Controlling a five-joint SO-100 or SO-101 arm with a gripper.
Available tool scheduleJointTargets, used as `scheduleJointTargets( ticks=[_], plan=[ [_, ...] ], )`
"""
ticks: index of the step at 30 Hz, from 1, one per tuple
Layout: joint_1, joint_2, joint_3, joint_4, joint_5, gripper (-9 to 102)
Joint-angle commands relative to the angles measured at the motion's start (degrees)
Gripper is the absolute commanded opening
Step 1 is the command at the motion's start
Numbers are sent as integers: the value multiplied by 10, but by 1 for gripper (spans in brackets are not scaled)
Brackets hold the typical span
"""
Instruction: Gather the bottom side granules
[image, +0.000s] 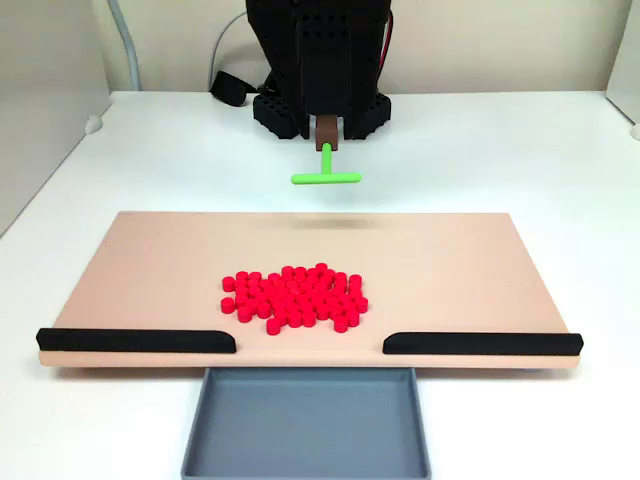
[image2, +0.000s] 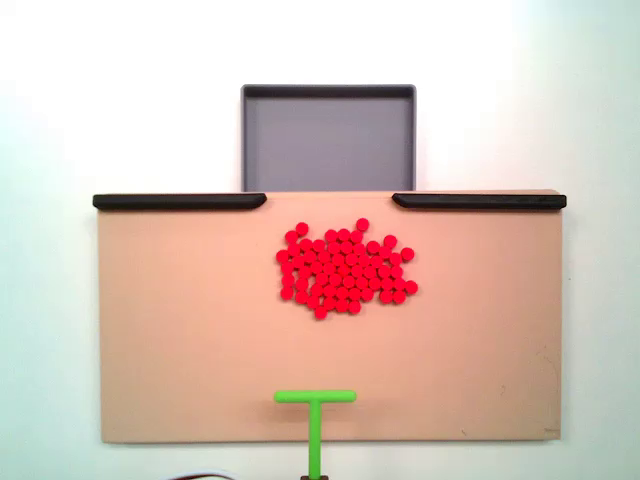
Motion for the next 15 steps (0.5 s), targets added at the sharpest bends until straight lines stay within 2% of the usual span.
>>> scheduleJointTargets(
  ticks=[1,15],
  plan=[
    [38,14,-15,-3,-49,0],
    [39,7,-18,-4,-49,0]
  ],
)
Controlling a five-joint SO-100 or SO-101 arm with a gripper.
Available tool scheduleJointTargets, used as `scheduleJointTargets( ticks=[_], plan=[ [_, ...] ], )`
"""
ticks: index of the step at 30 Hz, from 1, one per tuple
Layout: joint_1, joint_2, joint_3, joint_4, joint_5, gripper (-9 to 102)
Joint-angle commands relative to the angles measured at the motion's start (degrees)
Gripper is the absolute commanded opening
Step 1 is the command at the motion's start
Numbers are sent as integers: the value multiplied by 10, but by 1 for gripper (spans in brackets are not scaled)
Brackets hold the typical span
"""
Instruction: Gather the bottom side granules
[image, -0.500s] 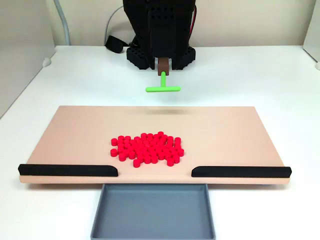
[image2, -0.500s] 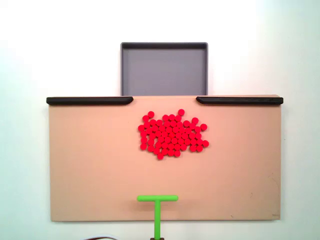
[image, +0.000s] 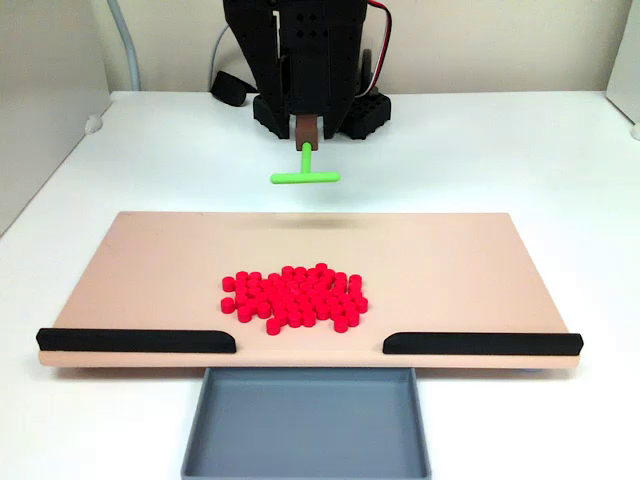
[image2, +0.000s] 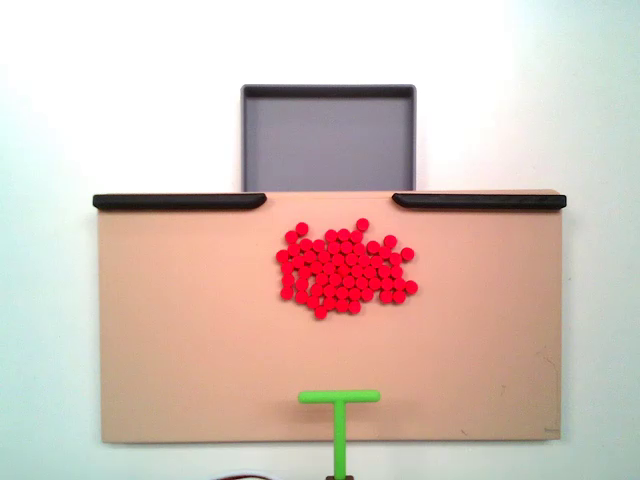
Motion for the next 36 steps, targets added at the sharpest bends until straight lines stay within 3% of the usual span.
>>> scheduleJointTargets(
  ticks=[1,36],
  plan=[
    [0,7,-18,-3,-3,0],
    [-3,2,-18,-3,-7,0]
  ],
)
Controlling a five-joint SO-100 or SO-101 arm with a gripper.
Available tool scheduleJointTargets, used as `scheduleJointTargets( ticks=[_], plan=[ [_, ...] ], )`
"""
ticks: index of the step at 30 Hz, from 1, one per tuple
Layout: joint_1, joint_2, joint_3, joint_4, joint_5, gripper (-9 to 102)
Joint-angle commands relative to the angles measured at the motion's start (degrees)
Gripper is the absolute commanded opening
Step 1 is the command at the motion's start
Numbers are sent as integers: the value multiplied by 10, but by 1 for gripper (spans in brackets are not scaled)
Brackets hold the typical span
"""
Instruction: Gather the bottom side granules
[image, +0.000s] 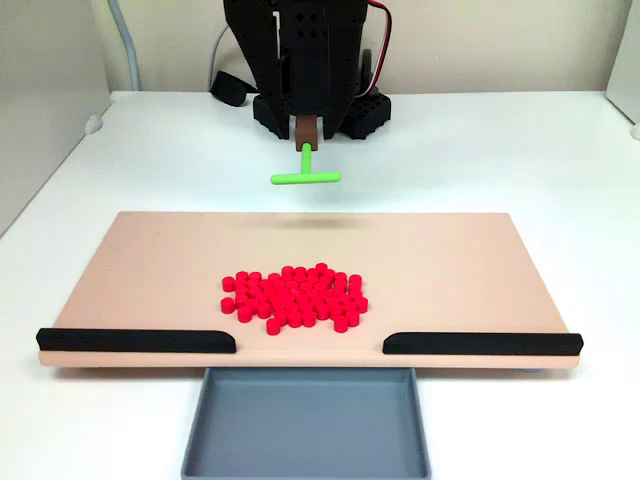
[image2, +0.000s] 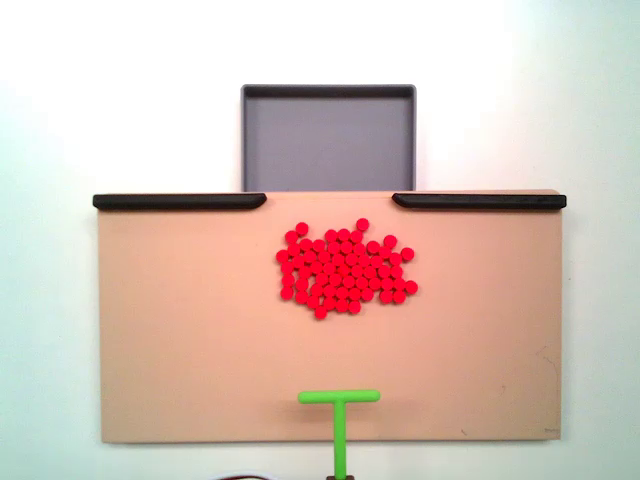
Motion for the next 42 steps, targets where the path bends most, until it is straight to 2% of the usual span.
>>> scheduleJointTargets(
  ticks=[1,26,30,42],
  plan=[
    [-3,2,-18,-3,-3,0],
    [-4,-14,-18,-3,11,0],
    [-8,-18,-11,-36,25,0],
    [-15,-45,-3,-67,33,0]
  ],
)
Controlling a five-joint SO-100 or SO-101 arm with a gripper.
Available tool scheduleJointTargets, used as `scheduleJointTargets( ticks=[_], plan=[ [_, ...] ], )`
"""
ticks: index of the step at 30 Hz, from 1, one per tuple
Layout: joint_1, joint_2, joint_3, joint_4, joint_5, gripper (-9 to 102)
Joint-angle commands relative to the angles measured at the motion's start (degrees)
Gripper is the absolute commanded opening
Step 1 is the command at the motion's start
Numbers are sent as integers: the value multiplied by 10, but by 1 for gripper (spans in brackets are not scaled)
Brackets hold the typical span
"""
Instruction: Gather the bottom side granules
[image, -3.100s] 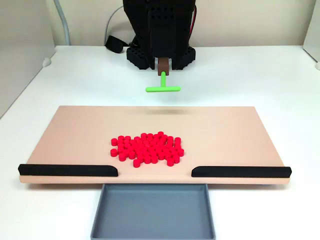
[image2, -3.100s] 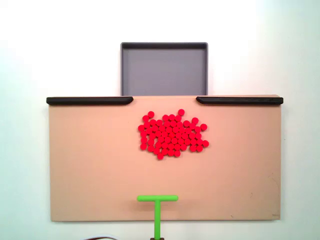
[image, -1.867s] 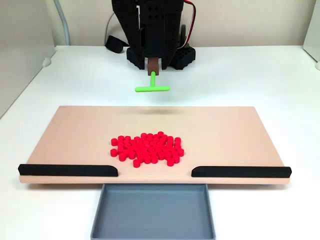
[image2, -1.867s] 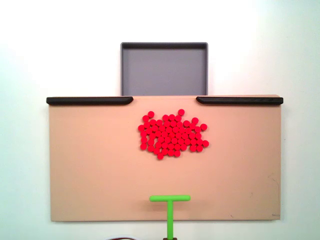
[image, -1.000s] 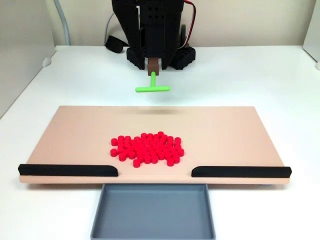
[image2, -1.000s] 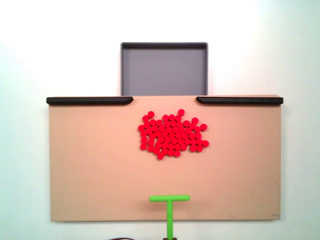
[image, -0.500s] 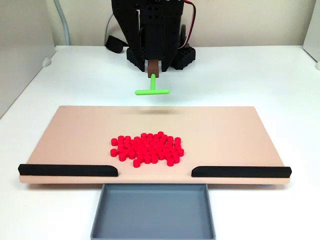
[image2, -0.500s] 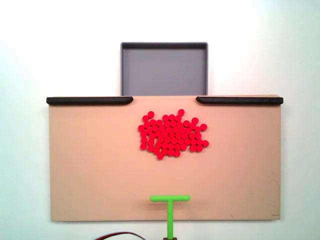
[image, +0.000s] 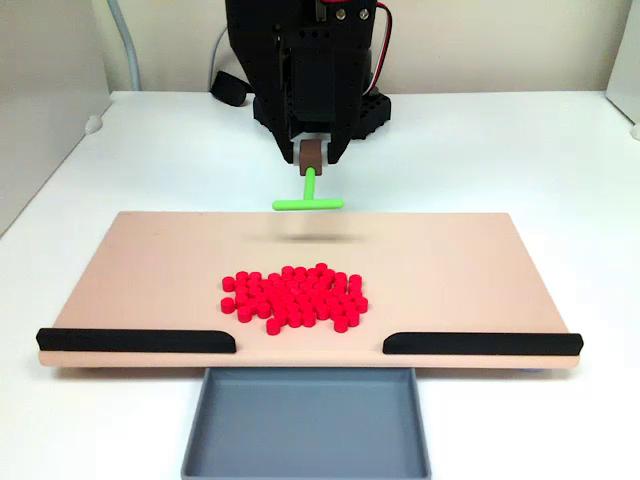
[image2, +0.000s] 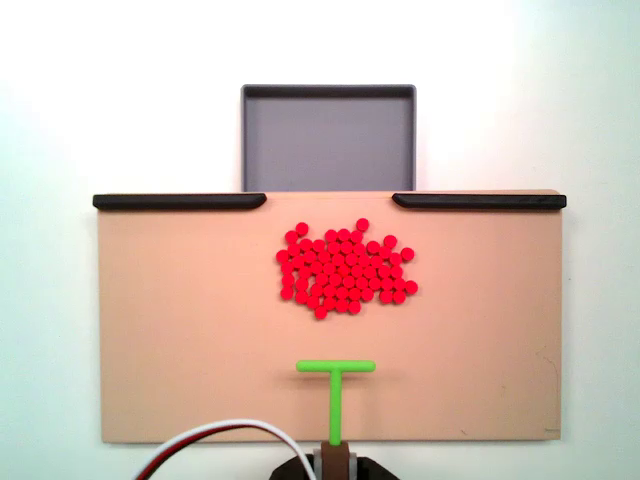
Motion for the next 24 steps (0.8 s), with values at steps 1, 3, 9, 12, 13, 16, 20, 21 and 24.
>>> scheduleJointTargets(
  ticks=[1,3,9,12,13,16,20,21,24],
  plan=[
    [-6,2,4,-23,8,0],
    [-7,2,16,-33,4,0],
    [-4,5,46,-69,2,0],
    [-4,4,53,-75,1,0],
    [-4,4,55,-76,0,0],
    [-4,4,69,-94,3,0],
    [-5,-5,77,-106,2,0],
    [-6,-7,80,-108,1,0],
    [-7,-6,99,-136,3,0]
  ],
)
